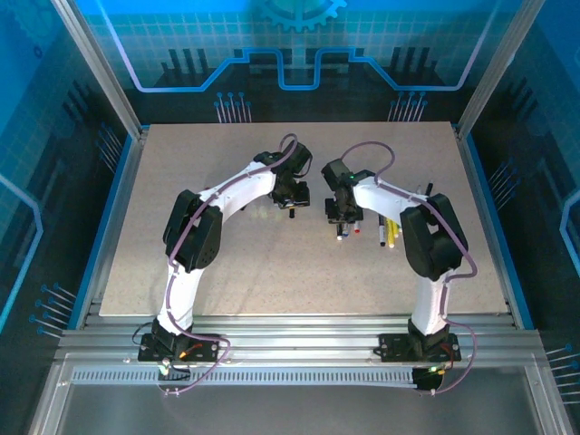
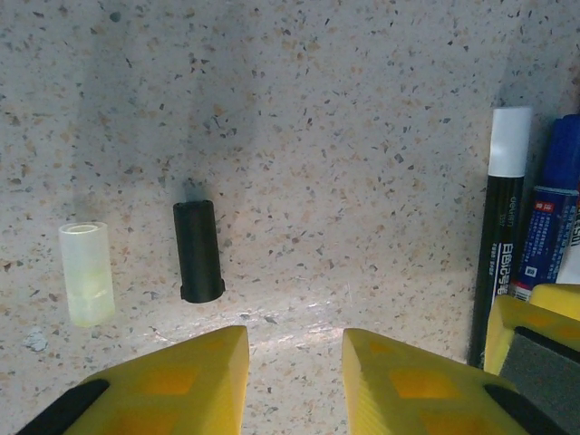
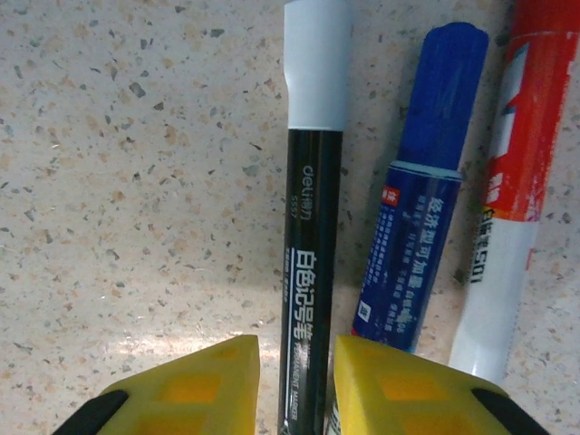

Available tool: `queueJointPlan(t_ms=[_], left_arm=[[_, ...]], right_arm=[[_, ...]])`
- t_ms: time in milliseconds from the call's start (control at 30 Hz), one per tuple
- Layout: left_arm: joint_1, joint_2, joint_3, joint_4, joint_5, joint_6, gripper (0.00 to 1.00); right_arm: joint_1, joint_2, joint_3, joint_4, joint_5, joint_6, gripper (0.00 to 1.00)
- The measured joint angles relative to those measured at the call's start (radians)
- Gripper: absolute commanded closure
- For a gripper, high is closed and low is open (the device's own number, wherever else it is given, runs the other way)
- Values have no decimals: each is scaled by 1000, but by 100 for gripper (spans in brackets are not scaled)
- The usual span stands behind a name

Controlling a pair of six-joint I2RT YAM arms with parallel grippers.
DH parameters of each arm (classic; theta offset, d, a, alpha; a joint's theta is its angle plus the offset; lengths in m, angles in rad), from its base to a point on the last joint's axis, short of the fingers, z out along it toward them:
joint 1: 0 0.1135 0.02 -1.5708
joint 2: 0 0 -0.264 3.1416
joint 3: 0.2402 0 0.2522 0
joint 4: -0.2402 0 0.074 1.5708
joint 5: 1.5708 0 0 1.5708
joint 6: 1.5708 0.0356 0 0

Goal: Open the pen caps

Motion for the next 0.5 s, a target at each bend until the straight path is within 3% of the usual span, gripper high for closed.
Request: queueJointPlan(t_ms=[500], left_arm=[[1, 0, -2, 13, 1, 0, 68]], right_arm=[[0, 52, 16, -13, 1, 12, 76]])
